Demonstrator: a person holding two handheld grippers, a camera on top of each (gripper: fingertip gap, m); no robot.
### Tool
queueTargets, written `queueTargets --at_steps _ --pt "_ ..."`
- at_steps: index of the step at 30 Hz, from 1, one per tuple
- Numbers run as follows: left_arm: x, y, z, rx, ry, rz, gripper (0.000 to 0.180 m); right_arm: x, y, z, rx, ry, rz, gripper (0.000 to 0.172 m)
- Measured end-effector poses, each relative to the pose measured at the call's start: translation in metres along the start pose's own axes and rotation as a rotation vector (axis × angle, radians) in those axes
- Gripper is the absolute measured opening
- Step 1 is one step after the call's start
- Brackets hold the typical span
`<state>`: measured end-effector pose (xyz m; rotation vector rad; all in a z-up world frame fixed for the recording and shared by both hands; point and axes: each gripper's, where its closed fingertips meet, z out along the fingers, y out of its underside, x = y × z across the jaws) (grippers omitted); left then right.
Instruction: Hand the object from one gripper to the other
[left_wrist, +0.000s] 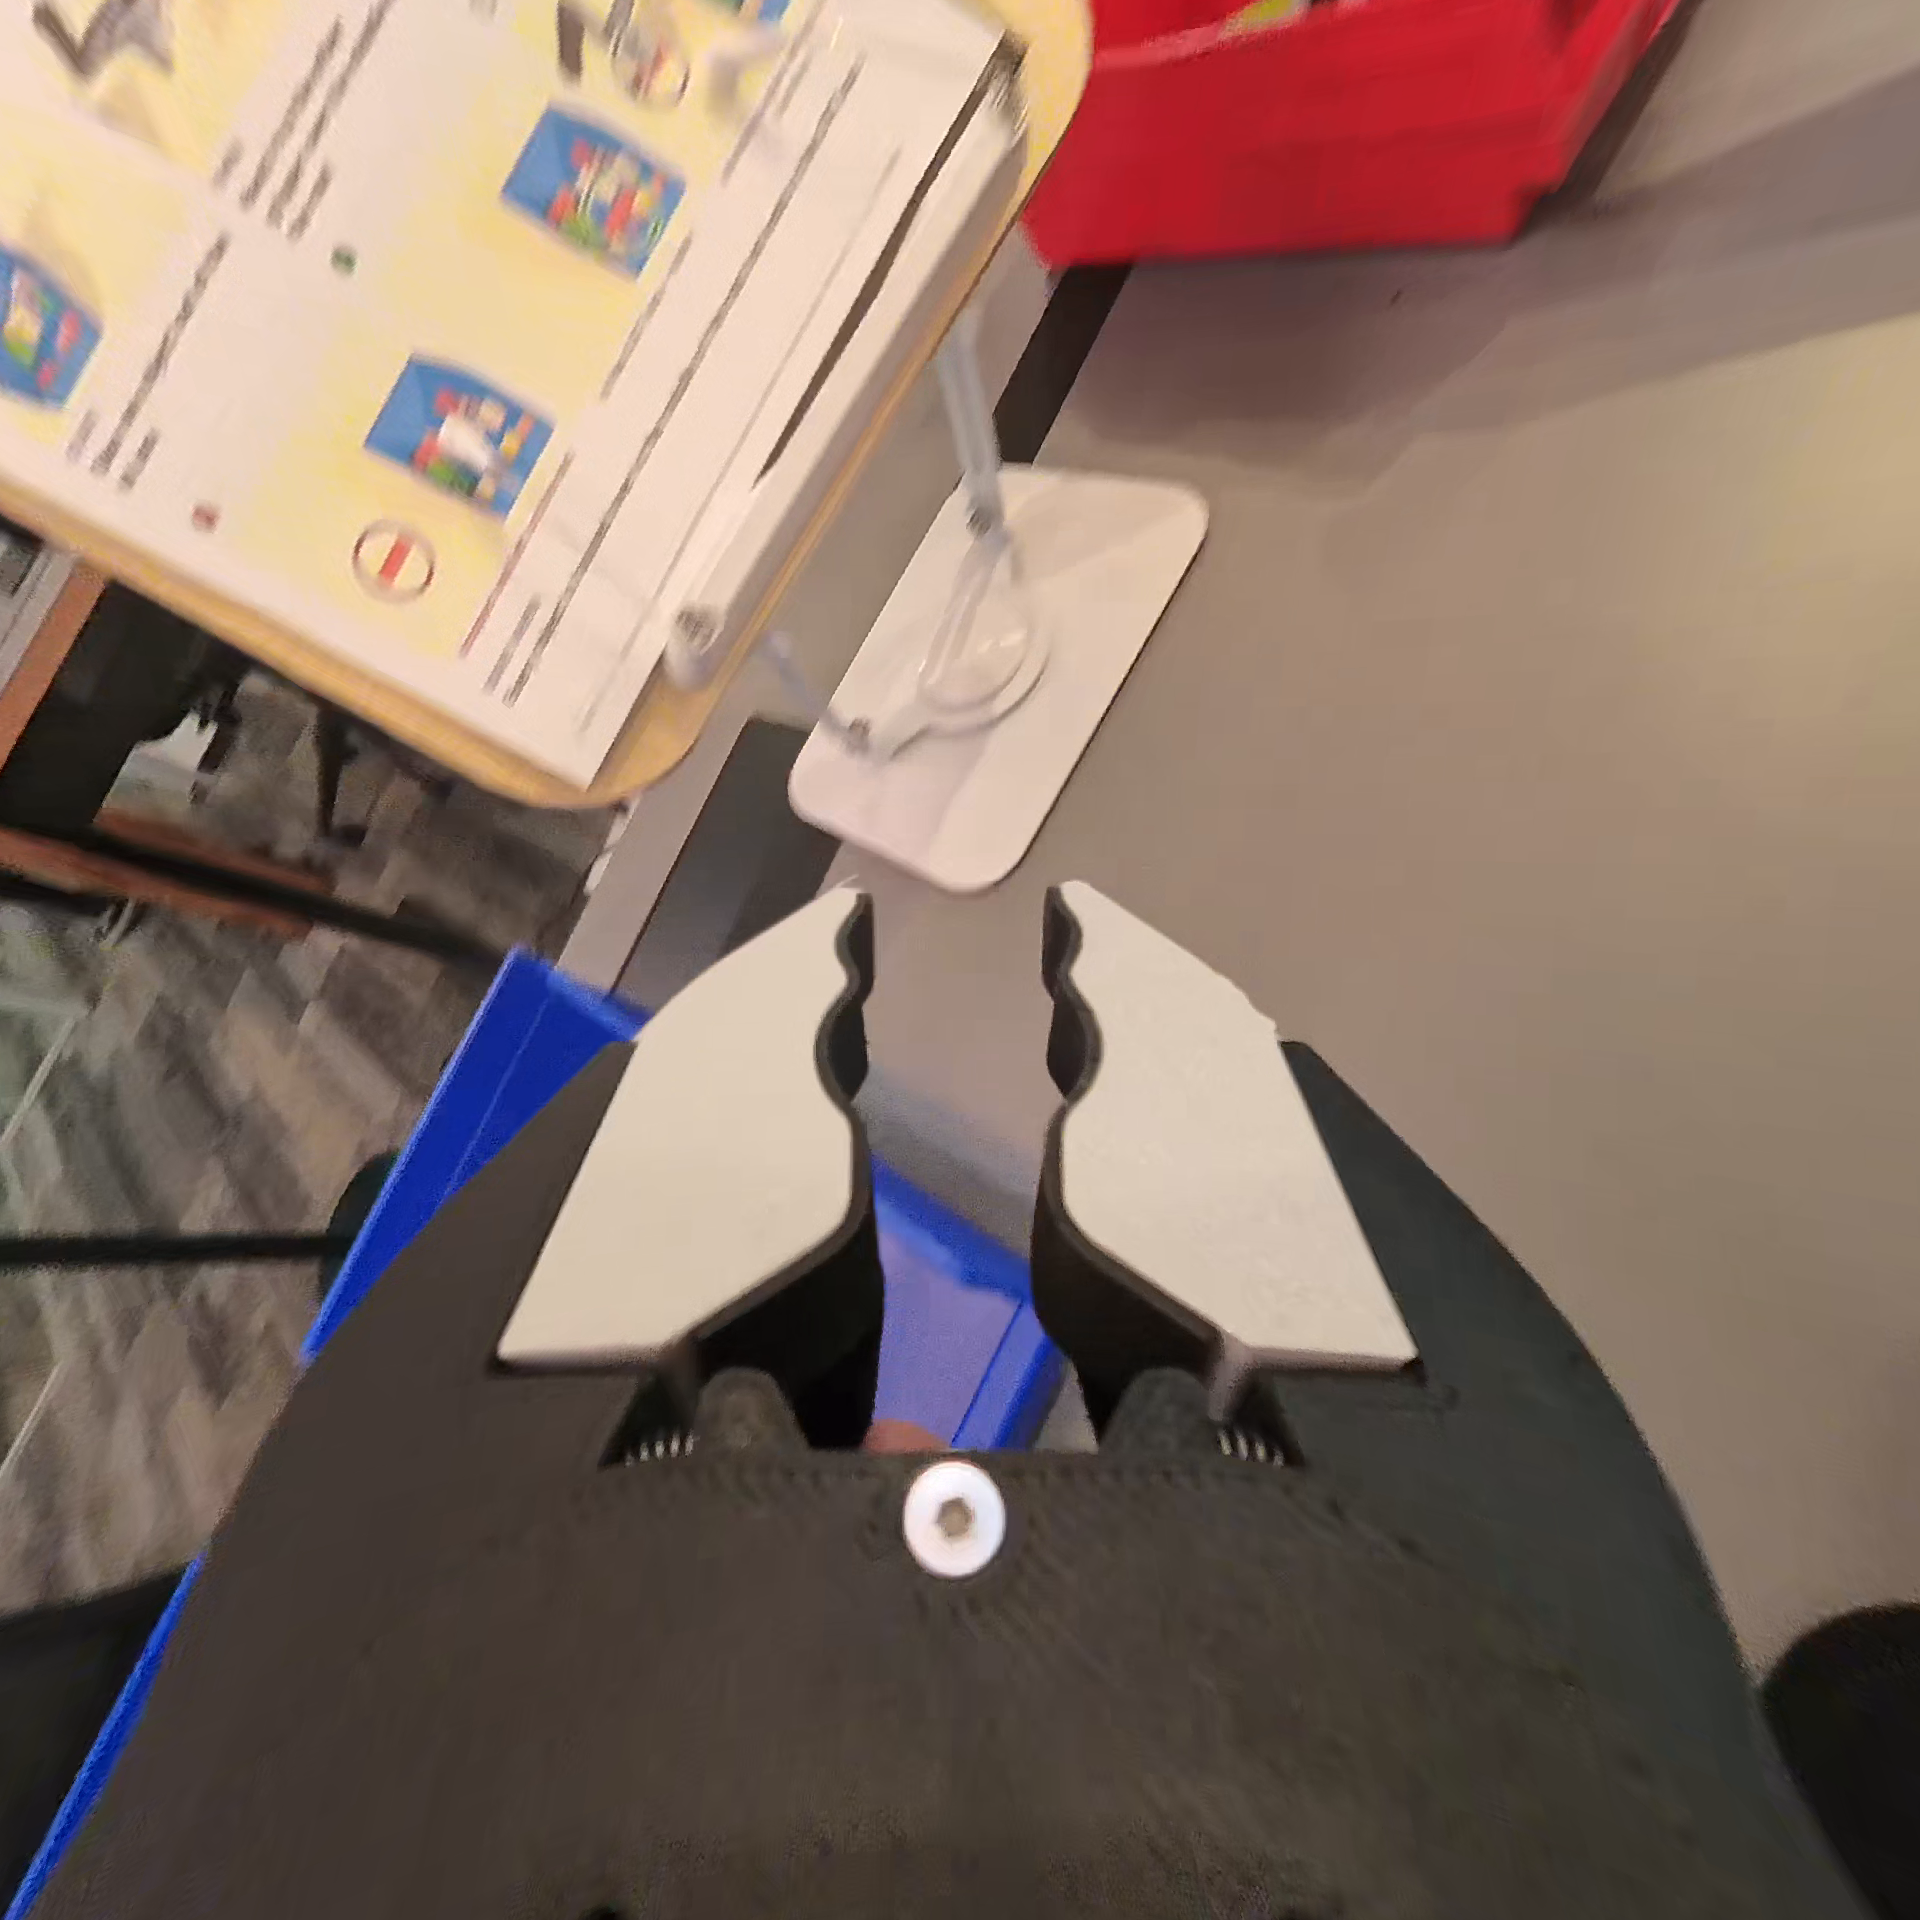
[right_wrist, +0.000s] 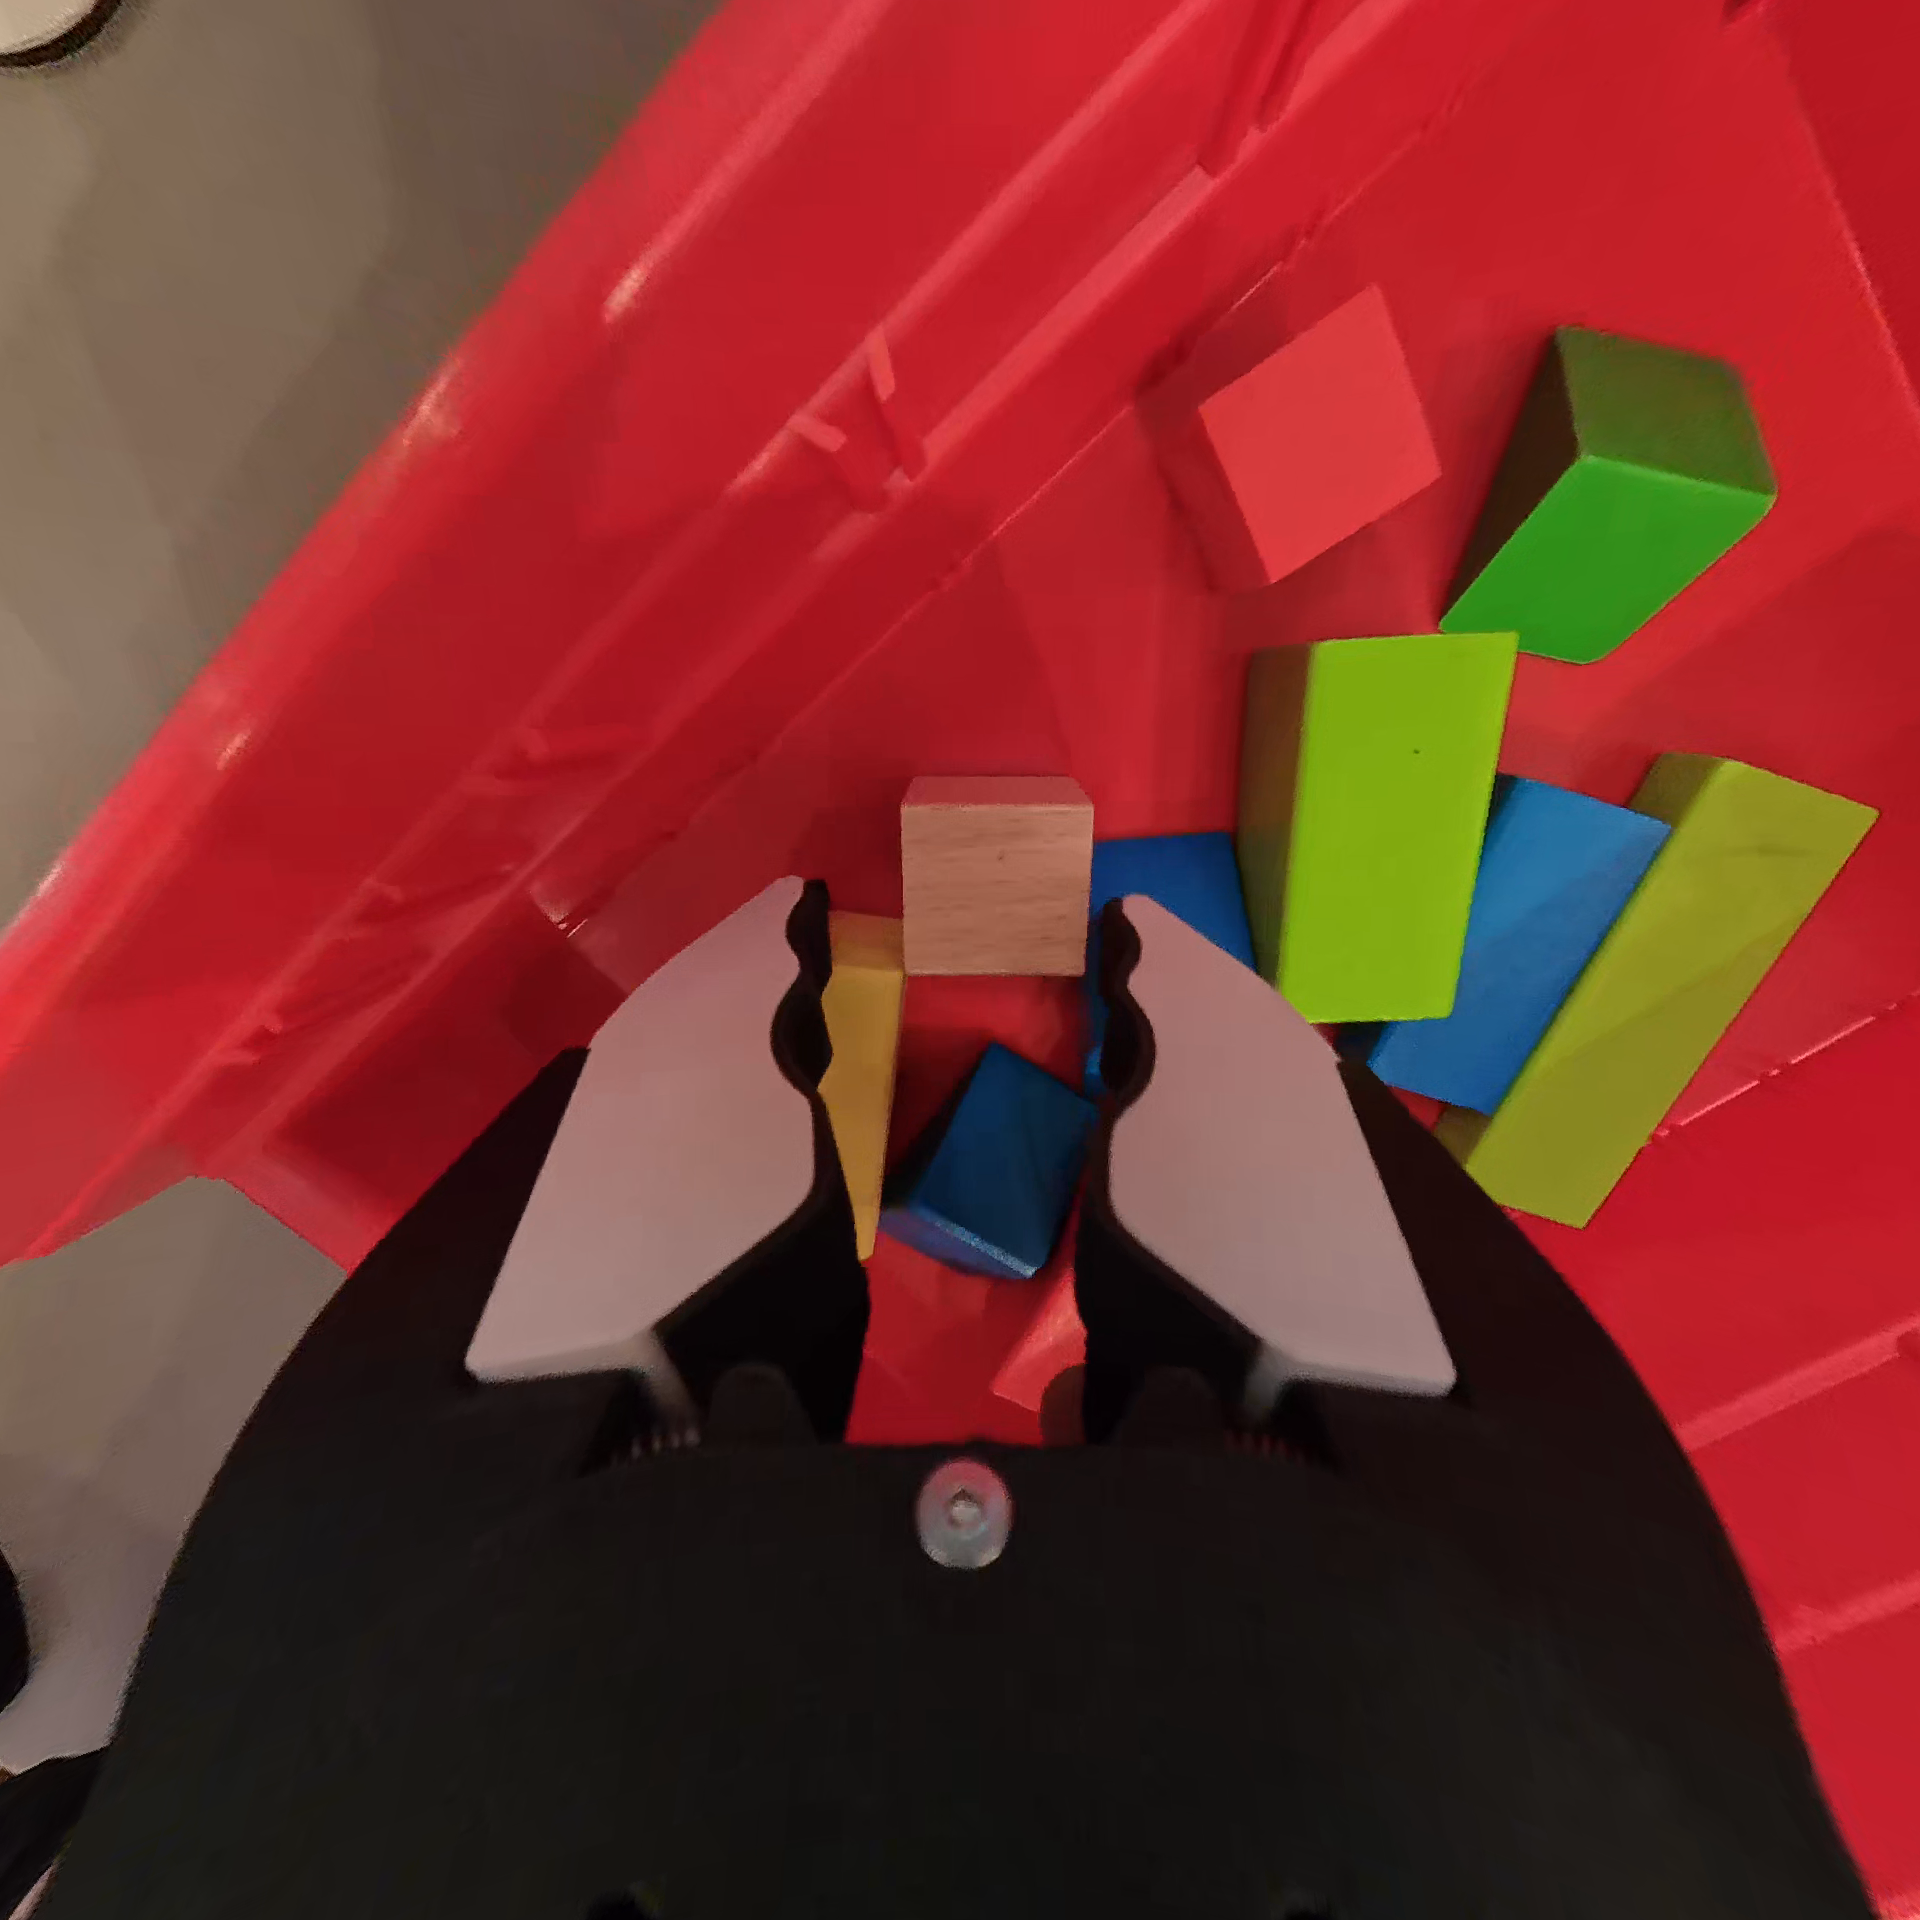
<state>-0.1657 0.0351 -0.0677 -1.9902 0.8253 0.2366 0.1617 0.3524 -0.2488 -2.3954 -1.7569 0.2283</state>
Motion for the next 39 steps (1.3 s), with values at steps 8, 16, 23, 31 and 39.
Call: queueTargets --at_steps 8,16,23,31,39 --pt "-0.064 0.107 -0.018 -0.397 -0.146 0.067 0.039 0.001 0.000 -0.026 0.026 0.055 0.007 0.050" --pt "-0.077 0.232 -0.005 -0.830 0.064 0.216 0.049 -0.008 -0.013 -0.045 0.081 0.102 -0.027 0.048" --pt "-0.080 0.301 0.003 -1.057 0.205 0.364 0.038 -0.013 -0.016 -0.048 0.082 0.110 -0.051 0.048" --pt "-0.081 0.307 0.016 -1.023 0.221 0.339 0.031 -0.017 -0.020 -0.051 0.092 0.120 -0.066 0.048" --pt "-0.084 0.310 0.019 -0.986 0.184 0.338 0.042 -0.023 -0.024 -0.057 0.105 0.126 -0.086 0.047"
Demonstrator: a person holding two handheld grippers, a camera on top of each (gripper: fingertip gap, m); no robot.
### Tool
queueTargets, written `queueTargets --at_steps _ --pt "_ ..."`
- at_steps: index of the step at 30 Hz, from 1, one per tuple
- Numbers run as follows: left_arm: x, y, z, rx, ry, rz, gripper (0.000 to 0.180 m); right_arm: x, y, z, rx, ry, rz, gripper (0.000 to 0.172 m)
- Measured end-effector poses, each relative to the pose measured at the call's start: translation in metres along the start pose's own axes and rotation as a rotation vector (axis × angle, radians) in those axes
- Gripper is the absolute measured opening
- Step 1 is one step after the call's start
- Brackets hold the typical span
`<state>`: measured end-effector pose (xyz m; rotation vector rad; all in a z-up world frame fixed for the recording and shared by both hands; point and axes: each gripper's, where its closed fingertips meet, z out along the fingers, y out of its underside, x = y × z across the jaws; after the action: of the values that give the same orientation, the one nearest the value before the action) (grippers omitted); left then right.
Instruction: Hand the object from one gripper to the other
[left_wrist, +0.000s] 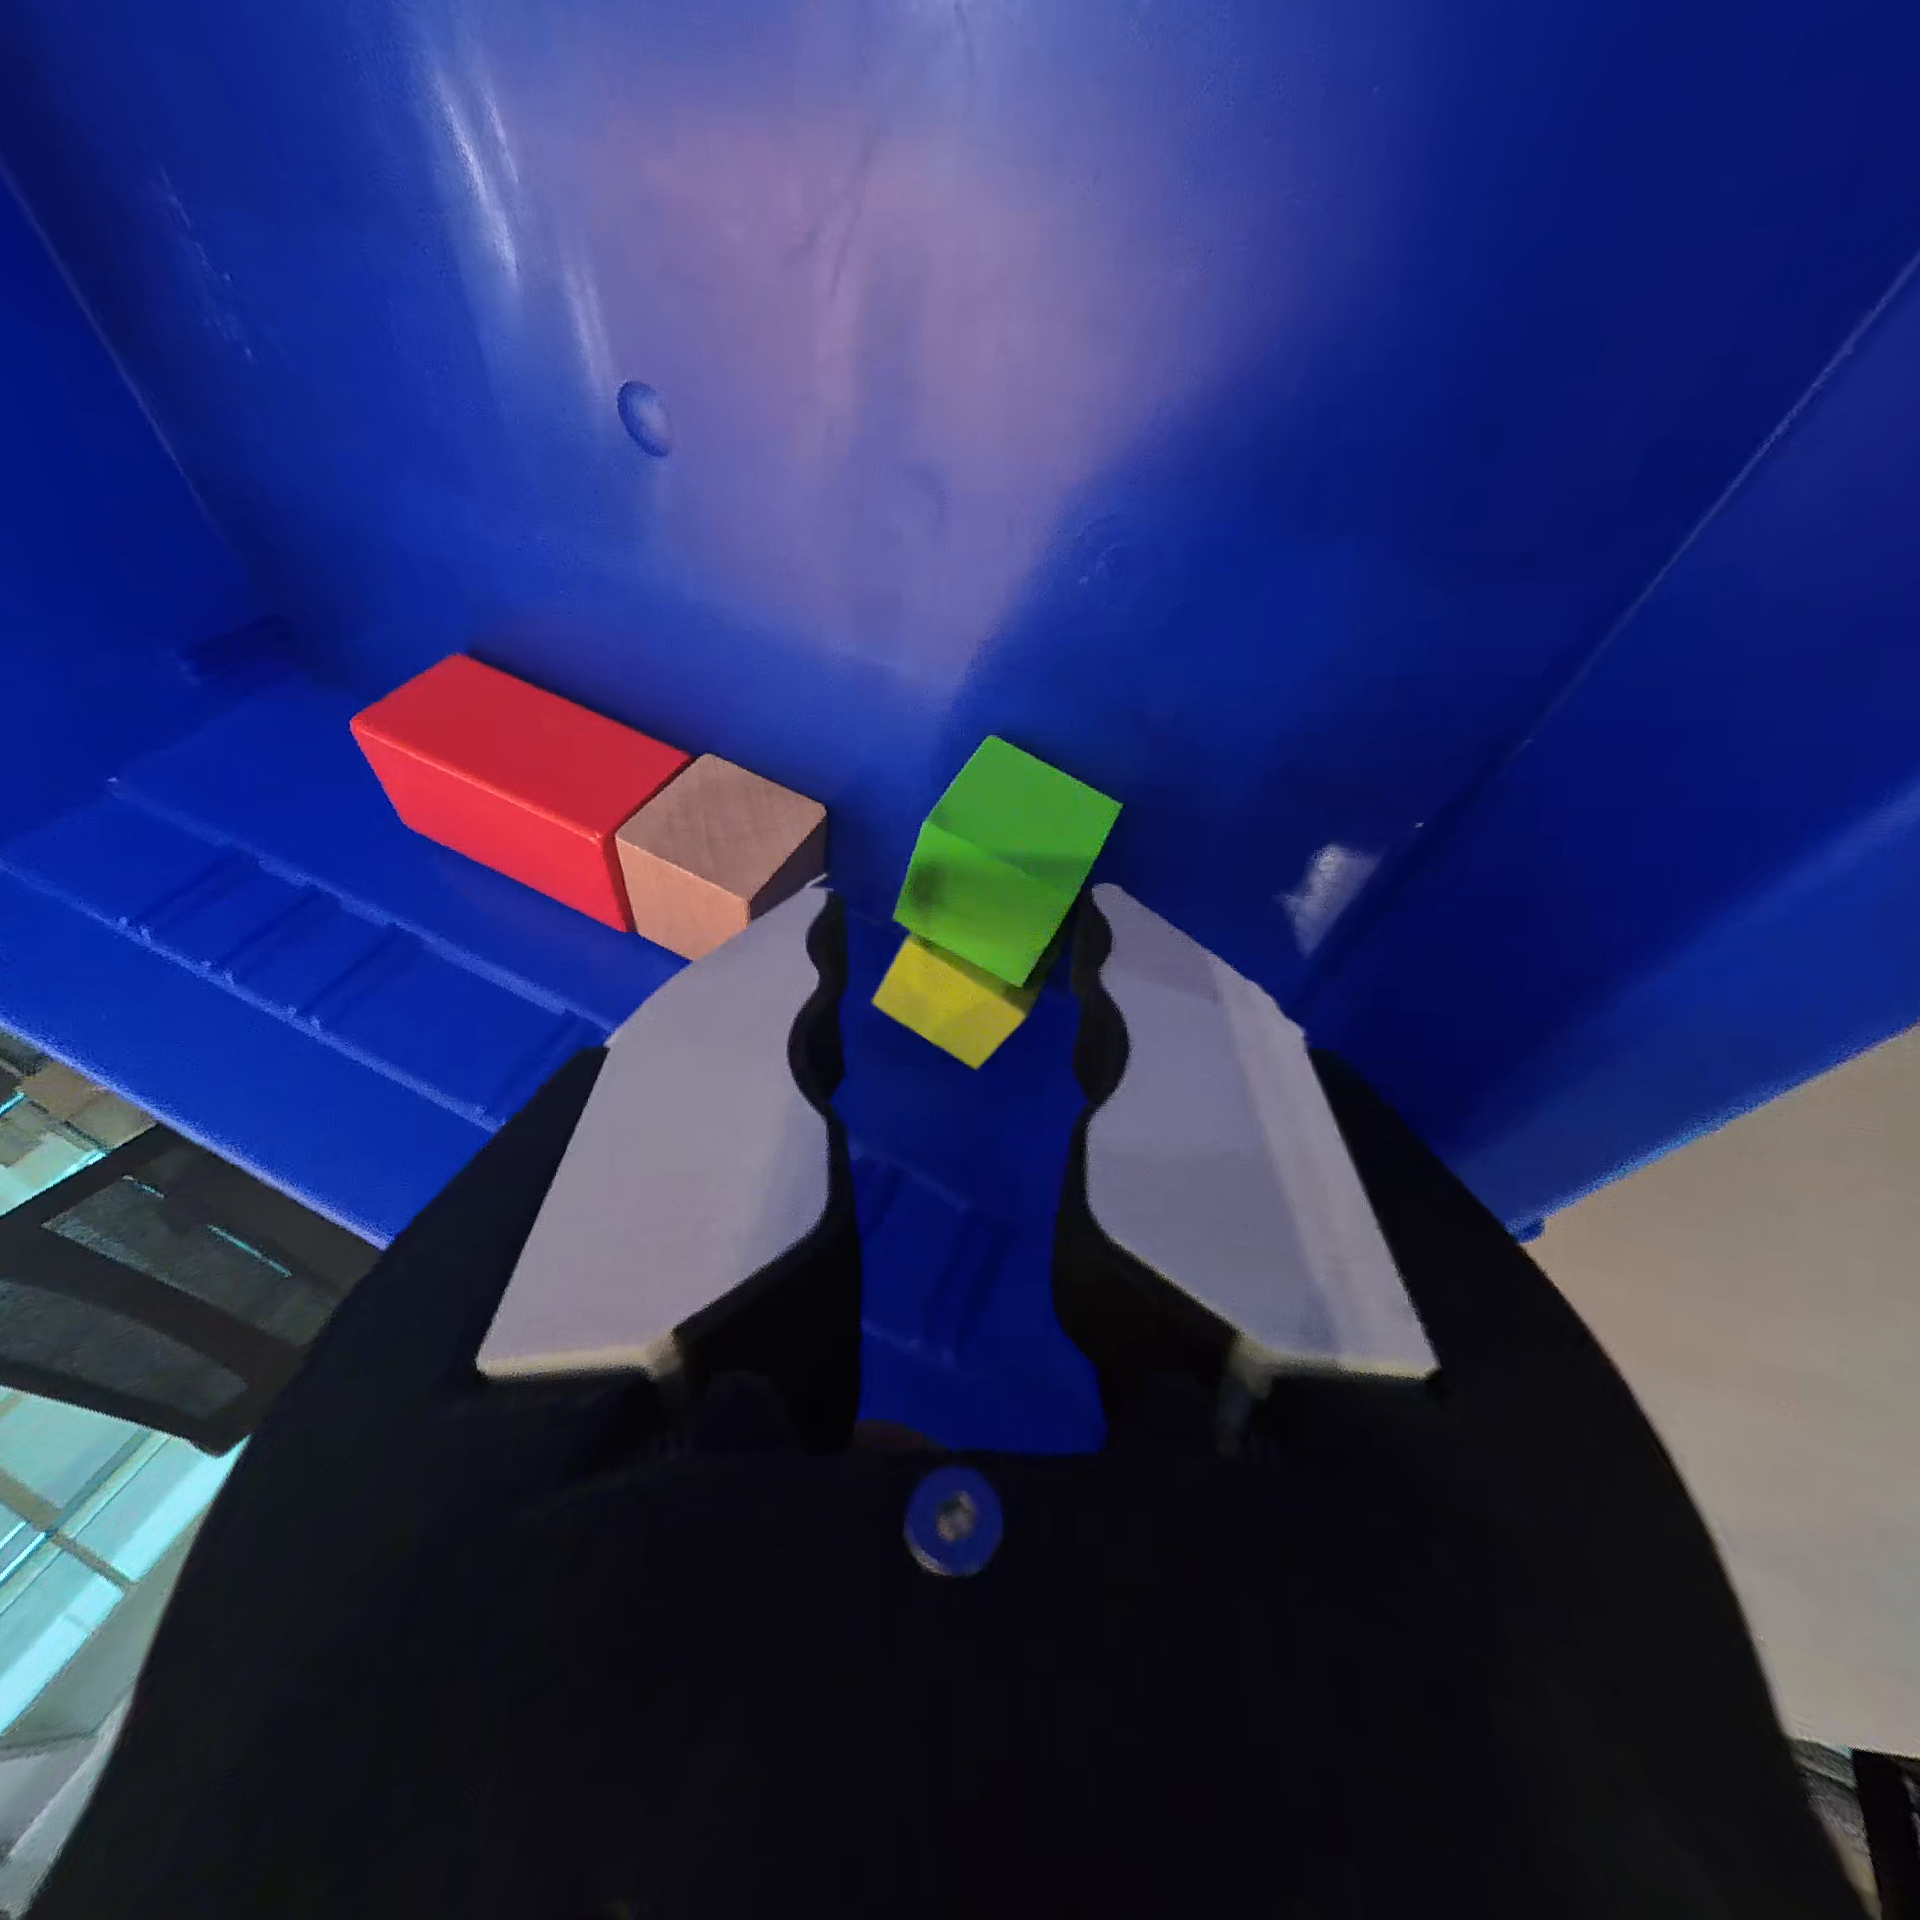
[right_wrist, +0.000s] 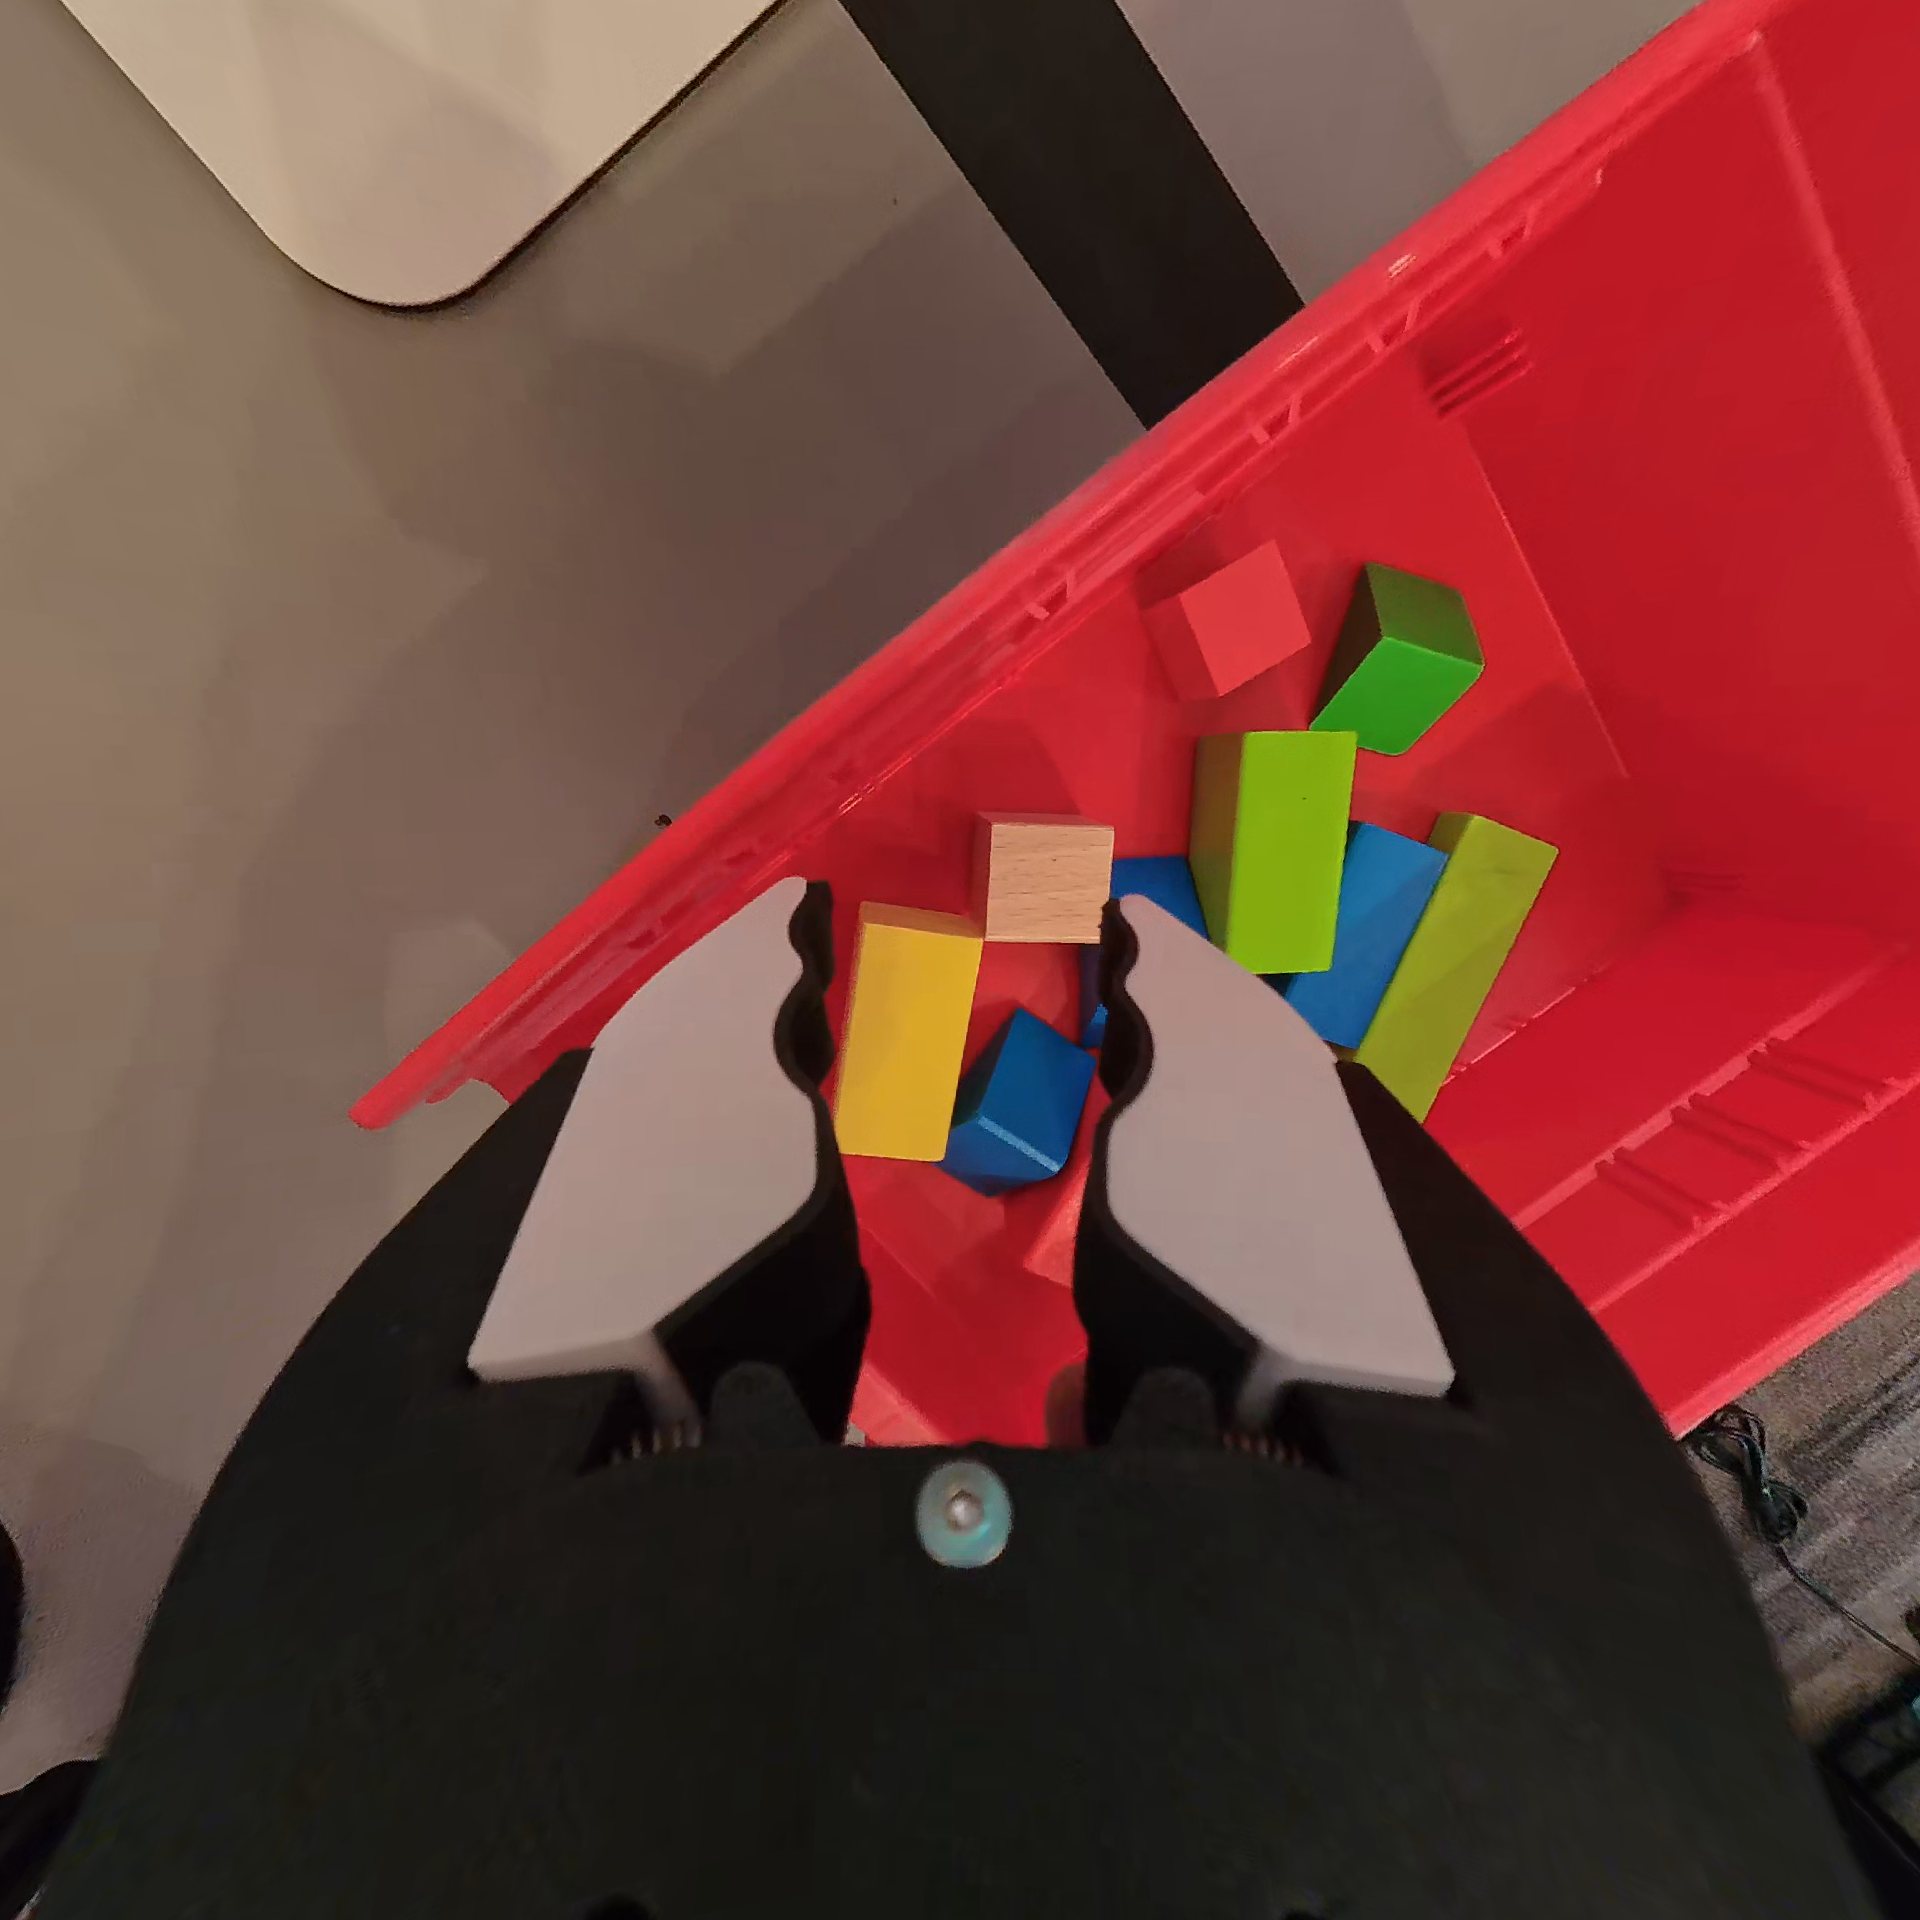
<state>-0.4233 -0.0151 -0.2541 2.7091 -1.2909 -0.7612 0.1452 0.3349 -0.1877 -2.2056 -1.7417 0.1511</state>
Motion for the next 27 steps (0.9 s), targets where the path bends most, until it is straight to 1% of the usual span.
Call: queueTargets --at_steps 4,7,10,12,13,15,17,20,22,24,27 --pt "0.004 -0.002 0.004 -0.014 0.024 0.034 0.034 -0.001 0.000 0.001 -0.005 0.001 -0.003 0.047" --pt "0.004 -0.002 0.004 -0.019 0.029 0.026 0.033 0.000 -0.001 -0.001 -0.002 0.007 -0.001 0.047" --pt "-0.002 -0.007 -0.005 0.049 -0.005 -0.047 0.032 0.001 -0.005 -0.009 0.023 0.036 0.000 0.047" --pt "-0.011 -0.015 -0.022 0.134 -0.049 -0.127 0.032 -0.001 -0.009 -0.022 0.040 0.071 -0.009 0.046" --pt "-0.015 -0.020 -0.034 0.187 -0.072 -0.170 0.032 -0.003 -0.013 -0.030 0.055 0.093 -0.027 0.046" --pt "-0.022 -0.042 -0.068 0.348 -0.105 -0.252 0.032 -0.015 -0.028 -0.049 0.128 0.122 -0.072 0.043" --pt "-0.027 -0.069 -0.110 0.515 -0.138 -0.313 0.032 -0.042 -0.056 -0.072 0.272 0.107 -0.152 0.038" --pt "-0.024 -0.119 -0.182 0.783 -0.159 -0.366 0.031 -0.116 -0.105 -0.107 0.551 0.018 -0.377 0.038" --pt "-0.013 -0.153 -0.225 0.930 -0.154 -0.361 0.031 -0.169 -0.128 -0.121 0.698 -0.035 -0.518 0.039" --pt "0.001 -0.184 -0.263 1.051 -0.151 -0.335 0.031 -0.216 -0.141 -0.129 0.816 -0.089 -0.617 0.039" --pt "0.024 -0.223 -0.305 1.180 -0.121 -0.286 0.031 -0.262 -0.152 -0.133 0.940 -0.146 -0.678 0.041"
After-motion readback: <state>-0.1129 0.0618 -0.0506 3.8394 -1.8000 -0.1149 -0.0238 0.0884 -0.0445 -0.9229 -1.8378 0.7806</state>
